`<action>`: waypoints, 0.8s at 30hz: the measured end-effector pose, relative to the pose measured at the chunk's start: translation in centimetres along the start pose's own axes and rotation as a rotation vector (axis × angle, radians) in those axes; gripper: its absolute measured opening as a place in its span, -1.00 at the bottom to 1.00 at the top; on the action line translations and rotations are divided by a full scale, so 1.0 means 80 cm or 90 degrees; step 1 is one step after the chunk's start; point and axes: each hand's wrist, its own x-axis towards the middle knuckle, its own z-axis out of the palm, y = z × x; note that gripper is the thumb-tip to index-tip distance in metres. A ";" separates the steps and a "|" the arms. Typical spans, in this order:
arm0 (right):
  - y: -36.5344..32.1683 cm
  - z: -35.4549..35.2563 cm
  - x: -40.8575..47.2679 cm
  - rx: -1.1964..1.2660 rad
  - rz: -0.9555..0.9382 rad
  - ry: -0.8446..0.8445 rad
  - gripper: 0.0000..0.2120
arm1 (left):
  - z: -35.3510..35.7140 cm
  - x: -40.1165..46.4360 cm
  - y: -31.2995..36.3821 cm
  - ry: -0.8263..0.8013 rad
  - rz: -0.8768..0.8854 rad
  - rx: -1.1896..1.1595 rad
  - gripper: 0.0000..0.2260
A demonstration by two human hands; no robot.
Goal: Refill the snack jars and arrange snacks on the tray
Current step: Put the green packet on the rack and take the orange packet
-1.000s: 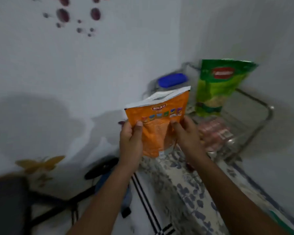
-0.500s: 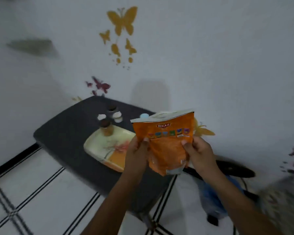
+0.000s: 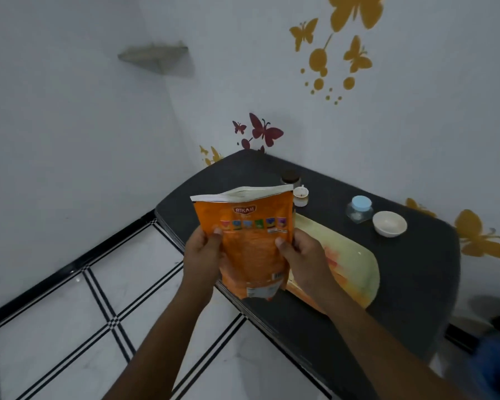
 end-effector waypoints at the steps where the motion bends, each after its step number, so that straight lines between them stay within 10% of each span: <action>1: 0.006 0.008 0.015 -0.008 0.003 -0.007 -0.85 | -0.003 0.017 -0.006 0.005 -0.007 0.003 -0.82; 24: 0.047 0.144 0.467 -0.189 0.130 -0.004 -0.84 | -0.001 0.535 -0.085 -0.137 -0.045 0.131 -0.87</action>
